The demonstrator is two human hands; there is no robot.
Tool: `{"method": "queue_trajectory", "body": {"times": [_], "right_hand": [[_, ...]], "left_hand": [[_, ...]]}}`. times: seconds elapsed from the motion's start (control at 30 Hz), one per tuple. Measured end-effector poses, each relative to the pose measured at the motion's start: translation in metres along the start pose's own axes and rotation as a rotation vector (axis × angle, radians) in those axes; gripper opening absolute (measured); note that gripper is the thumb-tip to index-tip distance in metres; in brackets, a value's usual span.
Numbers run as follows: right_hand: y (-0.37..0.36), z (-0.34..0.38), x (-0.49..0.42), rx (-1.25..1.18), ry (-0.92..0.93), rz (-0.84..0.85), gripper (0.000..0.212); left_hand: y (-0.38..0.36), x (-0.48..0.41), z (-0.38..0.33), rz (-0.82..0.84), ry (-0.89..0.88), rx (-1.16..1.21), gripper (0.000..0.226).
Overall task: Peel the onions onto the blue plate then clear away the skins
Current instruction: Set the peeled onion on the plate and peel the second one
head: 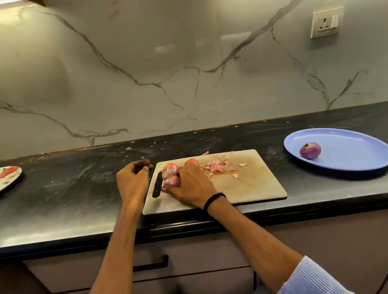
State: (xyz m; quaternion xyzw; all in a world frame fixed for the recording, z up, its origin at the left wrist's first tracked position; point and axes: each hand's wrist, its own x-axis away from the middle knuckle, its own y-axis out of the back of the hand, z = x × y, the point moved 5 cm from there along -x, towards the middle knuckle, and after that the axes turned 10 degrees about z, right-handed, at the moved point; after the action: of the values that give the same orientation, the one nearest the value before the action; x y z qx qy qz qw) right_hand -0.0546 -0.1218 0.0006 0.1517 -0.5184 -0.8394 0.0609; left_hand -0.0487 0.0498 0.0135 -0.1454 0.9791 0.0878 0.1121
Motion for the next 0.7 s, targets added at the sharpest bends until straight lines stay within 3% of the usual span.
{"method": "queue_trajectory", "body": {"times": [0.13,0.33,0.5,0.7], "right_hand": [[0.012,-0.012,0.006,-0.152,0.027,-0.102,0.050],[0.057,-0.070,0.019,-0.520,0.051,-0.317,0.056],[0.085,-0.107,0.024,-0.818,0.050,-0.292,0.059],[0.103,-0.119,0.004,-0.856,0.099,-0.250,0.049]], "left_hand": [[-0.010,0.008,-0.005,-0.015,-0.074,-0.011,0.023],[-0.065,0.021,-0.033,0.139,-0.266,-0.078,0.021],[-0.126,0.021,-0.052,0.396,-0.309,-0.094,0.026],[-0.168,0.002,-0.062,0.641,-0.233,-0.013,0.038]]}}
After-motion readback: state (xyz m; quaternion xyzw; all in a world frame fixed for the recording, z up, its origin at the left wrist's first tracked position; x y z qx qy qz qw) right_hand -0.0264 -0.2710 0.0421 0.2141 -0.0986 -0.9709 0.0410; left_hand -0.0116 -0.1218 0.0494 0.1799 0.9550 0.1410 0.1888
